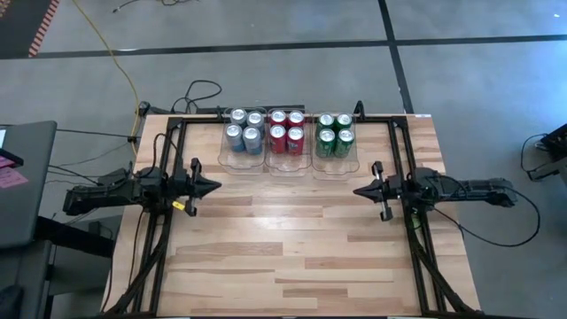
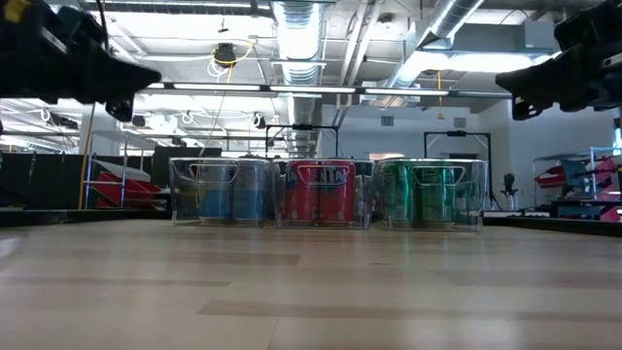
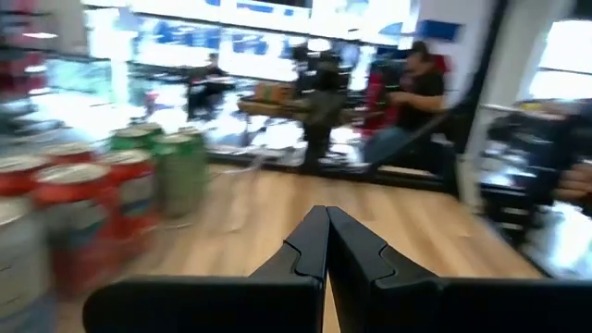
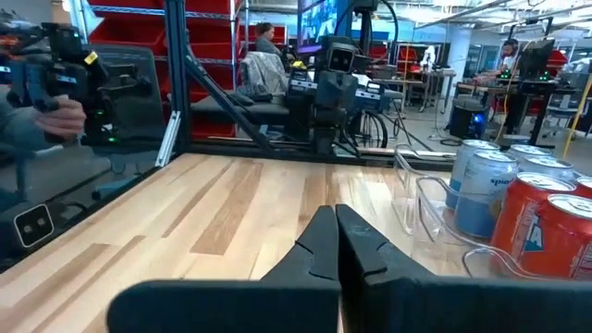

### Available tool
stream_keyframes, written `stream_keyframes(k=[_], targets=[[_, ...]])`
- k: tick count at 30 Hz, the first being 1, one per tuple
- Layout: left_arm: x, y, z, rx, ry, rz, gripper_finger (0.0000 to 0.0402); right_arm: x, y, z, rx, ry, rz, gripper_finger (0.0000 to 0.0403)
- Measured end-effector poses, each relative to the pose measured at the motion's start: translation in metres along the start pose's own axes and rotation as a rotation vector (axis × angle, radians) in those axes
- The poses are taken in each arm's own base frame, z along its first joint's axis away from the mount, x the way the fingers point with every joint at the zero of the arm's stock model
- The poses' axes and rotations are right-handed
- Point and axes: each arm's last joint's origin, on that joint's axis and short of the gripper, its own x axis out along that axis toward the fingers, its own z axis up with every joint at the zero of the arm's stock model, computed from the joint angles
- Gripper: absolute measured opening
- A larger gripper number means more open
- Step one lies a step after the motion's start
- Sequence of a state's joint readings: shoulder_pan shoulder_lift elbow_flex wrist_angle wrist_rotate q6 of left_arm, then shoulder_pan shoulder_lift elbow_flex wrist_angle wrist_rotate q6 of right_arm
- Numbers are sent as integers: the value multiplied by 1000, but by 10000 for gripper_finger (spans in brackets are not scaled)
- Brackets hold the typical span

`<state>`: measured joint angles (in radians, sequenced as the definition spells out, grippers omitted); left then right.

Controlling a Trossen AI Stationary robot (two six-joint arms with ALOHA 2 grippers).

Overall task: Sort soda cans
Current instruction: Return to Home Position

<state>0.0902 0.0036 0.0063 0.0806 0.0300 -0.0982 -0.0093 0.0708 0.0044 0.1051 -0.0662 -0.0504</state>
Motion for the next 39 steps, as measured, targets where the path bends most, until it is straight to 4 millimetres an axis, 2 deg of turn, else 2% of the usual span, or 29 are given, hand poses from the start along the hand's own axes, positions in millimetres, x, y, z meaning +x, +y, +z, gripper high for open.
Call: stream_keyframes(k=[4, 39], targets=[[0, 3, -4, -3, 36, 94, 0, 0, 0, 0, -1, 4, 0, 6], [0, 3, -5, -3, 43, 96, 0, 0, 0, -7, 2, 73, -1, 6]])
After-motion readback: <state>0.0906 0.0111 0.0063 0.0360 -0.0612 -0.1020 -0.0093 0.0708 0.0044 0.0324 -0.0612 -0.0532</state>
